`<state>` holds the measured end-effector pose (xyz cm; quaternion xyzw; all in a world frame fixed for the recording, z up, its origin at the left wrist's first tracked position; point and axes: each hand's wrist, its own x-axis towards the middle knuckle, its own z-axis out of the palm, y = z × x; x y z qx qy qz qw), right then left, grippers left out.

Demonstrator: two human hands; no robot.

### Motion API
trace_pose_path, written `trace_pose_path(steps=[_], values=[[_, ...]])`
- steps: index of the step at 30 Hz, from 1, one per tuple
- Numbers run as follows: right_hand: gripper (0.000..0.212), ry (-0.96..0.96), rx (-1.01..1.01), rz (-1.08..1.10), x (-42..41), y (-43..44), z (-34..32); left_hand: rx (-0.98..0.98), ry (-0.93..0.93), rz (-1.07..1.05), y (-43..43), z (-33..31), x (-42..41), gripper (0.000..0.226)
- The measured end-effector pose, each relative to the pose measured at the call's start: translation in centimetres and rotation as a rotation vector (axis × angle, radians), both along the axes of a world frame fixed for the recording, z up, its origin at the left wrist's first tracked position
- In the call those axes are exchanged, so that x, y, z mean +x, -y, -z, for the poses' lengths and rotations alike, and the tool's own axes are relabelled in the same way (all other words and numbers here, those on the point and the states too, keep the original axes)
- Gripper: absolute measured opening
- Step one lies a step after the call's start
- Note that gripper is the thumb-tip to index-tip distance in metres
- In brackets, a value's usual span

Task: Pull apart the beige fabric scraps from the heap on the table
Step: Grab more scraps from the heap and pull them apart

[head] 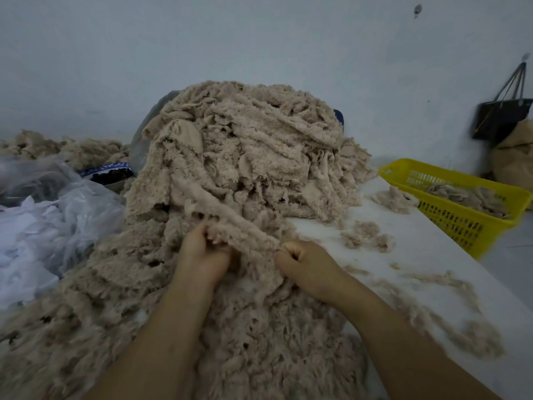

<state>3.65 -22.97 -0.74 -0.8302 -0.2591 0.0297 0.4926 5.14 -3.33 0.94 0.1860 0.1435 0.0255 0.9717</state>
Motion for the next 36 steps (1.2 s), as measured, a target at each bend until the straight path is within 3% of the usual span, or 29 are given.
trace_pose_path(steps=[4, 6, 10, 13, 17, 22, 25, 28, 31, 33, 36], values=[[0.044, 0.030, 0.056, 0.150, 0.5, 1.1, -0.1, -0.153, 0.094, -0.120, -4.3, 0.5, 0.4, 0.033], [0.042, 0.050, 0.113, 0.221, 0.7, 1.1, -0.2, -0.116, 0.093, -0.129, -4.2, 0.6, 0.5, 0.033], [0.044, 0.063, 0.185, 0.162, 0.3, 0.4, -0.3, 0.355, 0.010, -0.055, -1.1, 0.5, 0.8, 0.045], [0.047, 0.032, 0.143, 0.052, -0.2, 0.0, -0.1, 0.639, -0.054, 0.109, 0.5, 0.5, 0.7, 0.038], [0.049, -0.007, 0.032, -0.029, -0.4, -0.3, 0.1, 0.451, -0.026, 0.076, 0.3, 0.3, 0.5, 0.030], [0.053, -0.009, 0.027, 0.050, -0.1, 0.4, -0.2, -0.011, 0.048, -0.182, -2.7, 0.0, 0.9, 0.020], [0.054, -0.050, 0.161, 0.175, 0.3, 1.5, -0.4, -0.033, 0.074, -0.241, -3.3, 0.5, 1.0, 0.027], [0.054, -0.034, 0.297, 0.269, 0.4, 1.2, -0.6, 0.256, 0.098, -0.123, -0.8, 0.5, 0.7, 0.040], [0.048, 0.085, 0.328, 0.334, 0.0, 0.6, -0.6, 0.821, -0.015, -0.024, 1.5, 0.7, 0.2, 0.047], [0.044, 0.125, 0.367, 0.358, -0.3, 0.5, -0.7, 1.088, -0.027, -0.005, 2.3, 0.8, -0.4, 0.048], [0.038, 0.230, 0.310, 0.334, -0.6, 0.1, -1.2, 1.259, 0.242, 0.206, 3.6, 0.5, -1.6, 0.054]])
